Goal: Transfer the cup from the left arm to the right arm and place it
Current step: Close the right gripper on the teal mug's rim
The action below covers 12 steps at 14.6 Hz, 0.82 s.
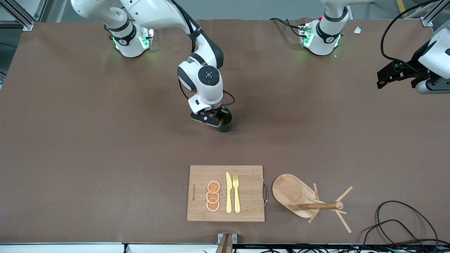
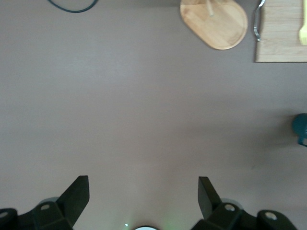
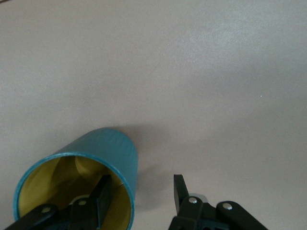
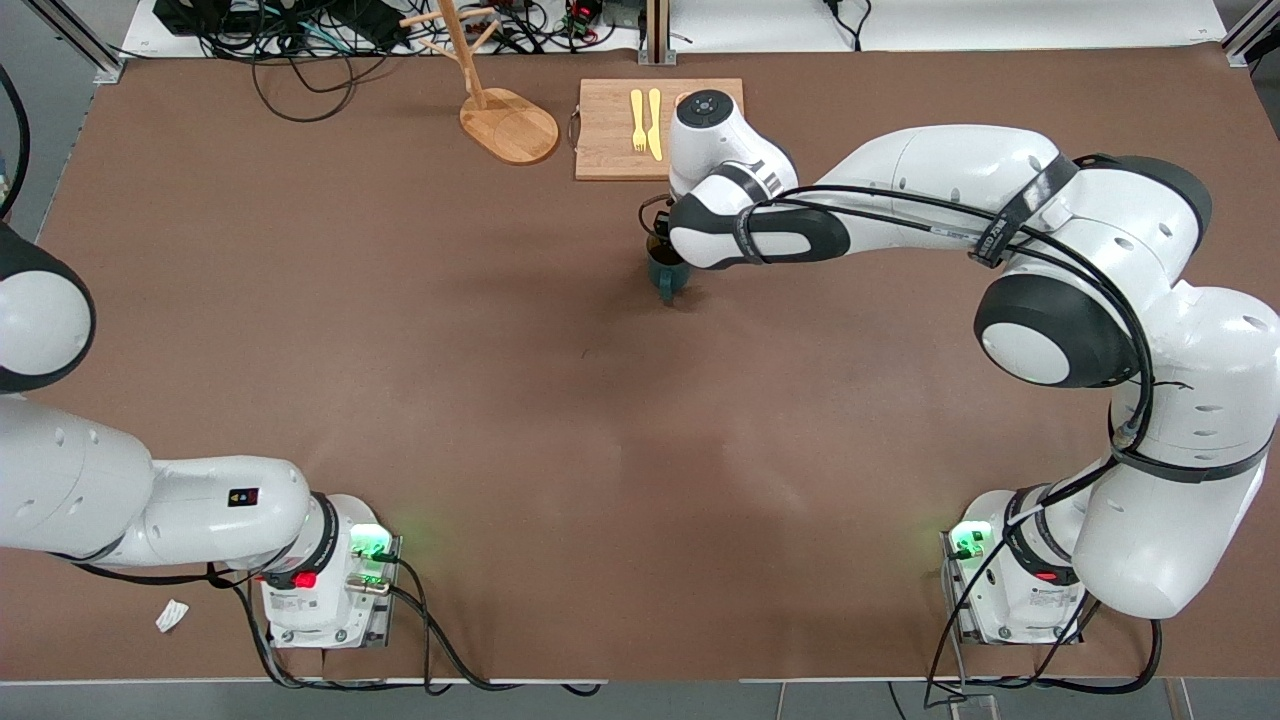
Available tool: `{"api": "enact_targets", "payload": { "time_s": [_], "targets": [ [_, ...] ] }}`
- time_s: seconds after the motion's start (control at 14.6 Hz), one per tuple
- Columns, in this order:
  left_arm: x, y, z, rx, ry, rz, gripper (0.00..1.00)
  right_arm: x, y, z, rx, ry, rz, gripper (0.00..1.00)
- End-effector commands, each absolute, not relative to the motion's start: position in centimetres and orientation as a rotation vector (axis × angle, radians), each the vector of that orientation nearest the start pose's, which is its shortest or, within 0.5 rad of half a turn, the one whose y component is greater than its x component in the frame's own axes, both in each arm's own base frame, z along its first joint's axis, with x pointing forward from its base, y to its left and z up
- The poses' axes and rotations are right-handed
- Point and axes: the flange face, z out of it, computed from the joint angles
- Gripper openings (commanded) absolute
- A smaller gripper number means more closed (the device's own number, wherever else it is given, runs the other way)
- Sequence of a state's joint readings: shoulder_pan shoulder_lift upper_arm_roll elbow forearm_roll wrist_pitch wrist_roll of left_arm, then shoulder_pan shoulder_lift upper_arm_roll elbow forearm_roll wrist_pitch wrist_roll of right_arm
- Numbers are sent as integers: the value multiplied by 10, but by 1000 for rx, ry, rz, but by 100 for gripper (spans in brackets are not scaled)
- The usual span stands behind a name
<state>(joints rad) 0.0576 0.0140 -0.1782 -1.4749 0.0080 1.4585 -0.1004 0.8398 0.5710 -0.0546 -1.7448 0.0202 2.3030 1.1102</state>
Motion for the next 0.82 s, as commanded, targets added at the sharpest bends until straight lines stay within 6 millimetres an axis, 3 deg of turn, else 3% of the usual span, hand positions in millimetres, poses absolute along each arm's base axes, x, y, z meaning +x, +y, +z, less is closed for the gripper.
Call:
{"api": "enact_targets", "payload": {
  "time_s": [0.0, 0.48, 0.75],
  "targets": [
    [538, -60, 658, -3161, 47, 11, 100, 469, 475, 248, -3114, 551, -11, 46],
    [537, -59, 663, -3143, 61, -16, 100, 465, 480, 249, -3095, 619, -18, 24],
    [535, -64, 666, -3122, 77, -31, 100, 464, 481, 249, -3093, 629, -18, 5]
  ]
}}
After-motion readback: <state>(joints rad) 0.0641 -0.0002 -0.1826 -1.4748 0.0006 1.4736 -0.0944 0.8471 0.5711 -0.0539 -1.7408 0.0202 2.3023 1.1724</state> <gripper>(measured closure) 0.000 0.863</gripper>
